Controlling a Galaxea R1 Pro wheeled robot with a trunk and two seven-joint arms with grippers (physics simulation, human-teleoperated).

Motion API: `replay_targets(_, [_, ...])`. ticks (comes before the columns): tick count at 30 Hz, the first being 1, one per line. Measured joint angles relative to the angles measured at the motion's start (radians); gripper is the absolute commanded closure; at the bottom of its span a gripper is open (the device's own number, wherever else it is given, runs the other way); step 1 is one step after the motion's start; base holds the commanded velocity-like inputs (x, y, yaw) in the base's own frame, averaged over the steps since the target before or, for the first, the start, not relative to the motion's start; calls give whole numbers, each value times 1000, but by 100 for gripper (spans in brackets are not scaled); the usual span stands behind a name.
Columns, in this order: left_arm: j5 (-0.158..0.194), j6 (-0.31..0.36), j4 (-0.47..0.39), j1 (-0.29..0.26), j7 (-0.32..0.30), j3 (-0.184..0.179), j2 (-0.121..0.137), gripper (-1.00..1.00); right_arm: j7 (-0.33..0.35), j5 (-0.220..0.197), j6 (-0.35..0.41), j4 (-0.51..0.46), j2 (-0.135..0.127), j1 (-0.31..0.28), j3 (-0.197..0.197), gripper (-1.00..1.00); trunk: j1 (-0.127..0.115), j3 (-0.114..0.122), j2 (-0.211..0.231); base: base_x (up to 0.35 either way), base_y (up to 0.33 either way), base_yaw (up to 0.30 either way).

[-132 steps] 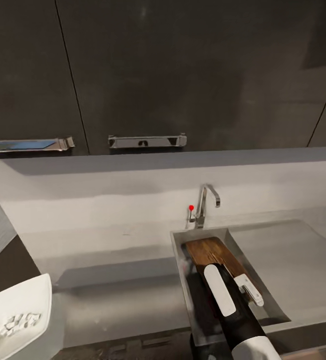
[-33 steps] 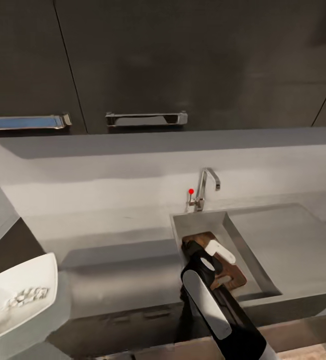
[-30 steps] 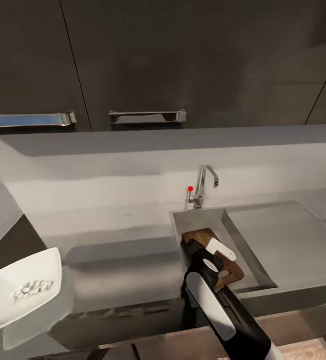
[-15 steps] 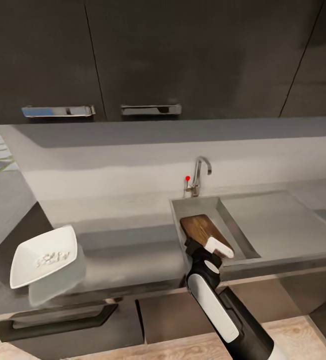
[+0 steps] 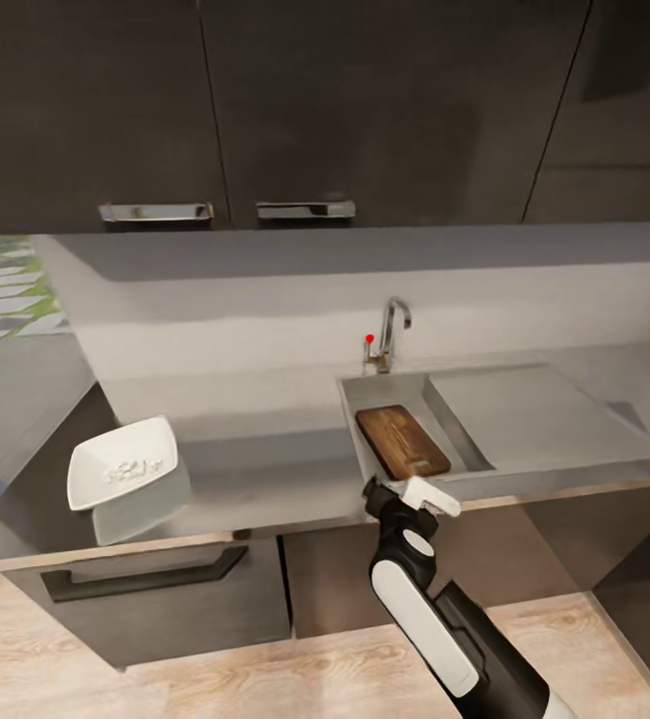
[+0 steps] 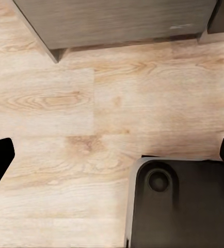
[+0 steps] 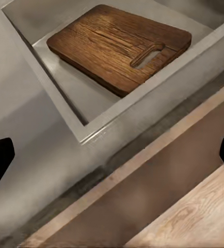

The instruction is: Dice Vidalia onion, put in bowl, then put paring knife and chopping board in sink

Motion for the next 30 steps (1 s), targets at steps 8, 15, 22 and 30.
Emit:
replay_targets(8, [0, 0, 0, 0, 0, 0, 0, -100, 38, -2, -90, 2, -59, 2, 48, -100, 0, 0, 0, -328, 0, 0])
replay_targets(15, [0, 2, 0, 0, 0, 0, 0, -100, 41, 0, -172, 21, -113, 3, 139, -100, -1, 0, 0, -107, 0, 0])
replay_targets(22, [0, 2, -1, 0, 0, 0, 0, -100, 142, 2, -309, 244, -148, 4, 253, -100, -1, 0, 0, -5, 0, 0])
replay_targets(30, [0, 2, -1, 0, 1, 1, 0, -100, 505, -98, -462, 765, -135, 8, 387, -100, -1, 0, 0, 0, 0, 0])
